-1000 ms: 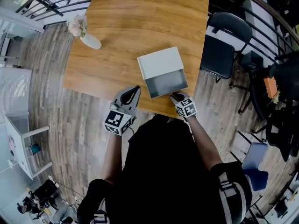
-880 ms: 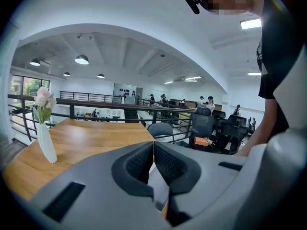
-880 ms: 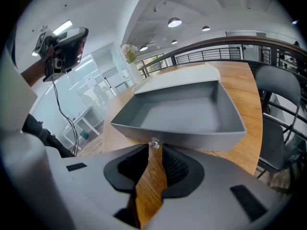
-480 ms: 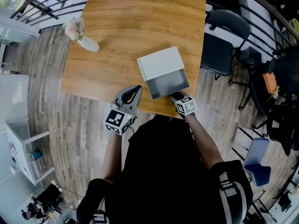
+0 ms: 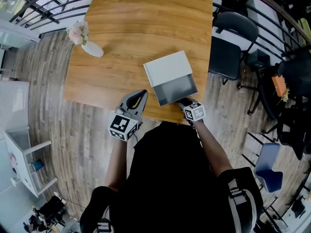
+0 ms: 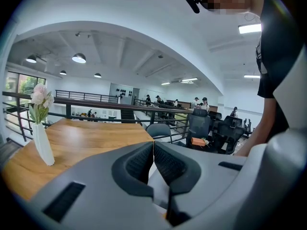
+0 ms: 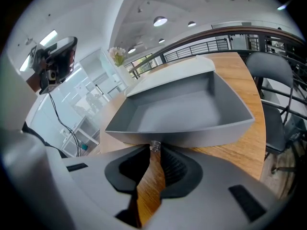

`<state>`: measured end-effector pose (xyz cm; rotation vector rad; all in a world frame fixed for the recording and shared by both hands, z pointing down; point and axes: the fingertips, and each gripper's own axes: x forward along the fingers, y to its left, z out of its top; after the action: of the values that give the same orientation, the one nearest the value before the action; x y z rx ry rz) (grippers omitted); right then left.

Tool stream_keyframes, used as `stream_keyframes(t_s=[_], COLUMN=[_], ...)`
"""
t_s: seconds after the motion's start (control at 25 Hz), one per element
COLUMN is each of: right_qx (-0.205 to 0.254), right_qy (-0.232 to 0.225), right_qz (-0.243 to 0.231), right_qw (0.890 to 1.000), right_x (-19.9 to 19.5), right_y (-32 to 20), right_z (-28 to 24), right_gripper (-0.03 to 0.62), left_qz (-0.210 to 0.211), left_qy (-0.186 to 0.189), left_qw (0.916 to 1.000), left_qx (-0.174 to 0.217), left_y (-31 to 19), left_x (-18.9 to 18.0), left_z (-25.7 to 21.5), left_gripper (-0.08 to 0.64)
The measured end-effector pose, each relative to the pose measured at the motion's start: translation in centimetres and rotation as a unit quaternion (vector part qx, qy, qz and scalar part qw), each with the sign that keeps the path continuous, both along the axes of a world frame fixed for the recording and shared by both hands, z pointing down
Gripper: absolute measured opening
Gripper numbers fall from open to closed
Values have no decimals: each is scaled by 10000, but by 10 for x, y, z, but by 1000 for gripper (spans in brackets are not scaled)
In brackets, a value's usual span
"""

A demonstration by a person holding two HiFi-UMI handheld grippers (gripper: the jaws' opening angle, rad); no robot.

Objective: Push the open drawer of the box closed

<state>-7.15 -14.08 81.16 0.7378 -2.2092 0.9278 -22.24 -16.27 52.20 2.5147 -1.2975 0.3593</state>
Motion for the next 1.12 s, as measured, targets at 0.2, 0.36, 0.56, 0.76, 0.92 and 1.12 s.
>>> stream_keyframes(t_s=[0.2,0.36,0.56,0.76,0.92,1.12], right_qx=[-41,14,73,47,75,46], right_qy=[-24,-137,-138,-44,-26,-32], right_qz=[120,229,302,263,171,129], right_qw=[9999,9996,9994,9996,9998,9999], right_x=[-2,-8,-15,-18,-17,-18], right_y=[1,-4,-19,-23,-28,-34], right_z=[-2,-7,-11,-8,-17,-17], right_gripper=[83,83,83,83,83,83], left_qz=[-8,0,72,194,239,258], left_qy=[46,74,103,103,104,73], left_qw=[10000,10000,9999,9998,9996,9995], left_qx=[-19,17,25,30,132,149], left_y=[1,-2,-12,-16,-22,-21], left_x=[-8,-13,-15,-10,1,7], left_z=[1,0,-1,-5,-14,-15], left_gripper=[23,23,23,23,23,23])
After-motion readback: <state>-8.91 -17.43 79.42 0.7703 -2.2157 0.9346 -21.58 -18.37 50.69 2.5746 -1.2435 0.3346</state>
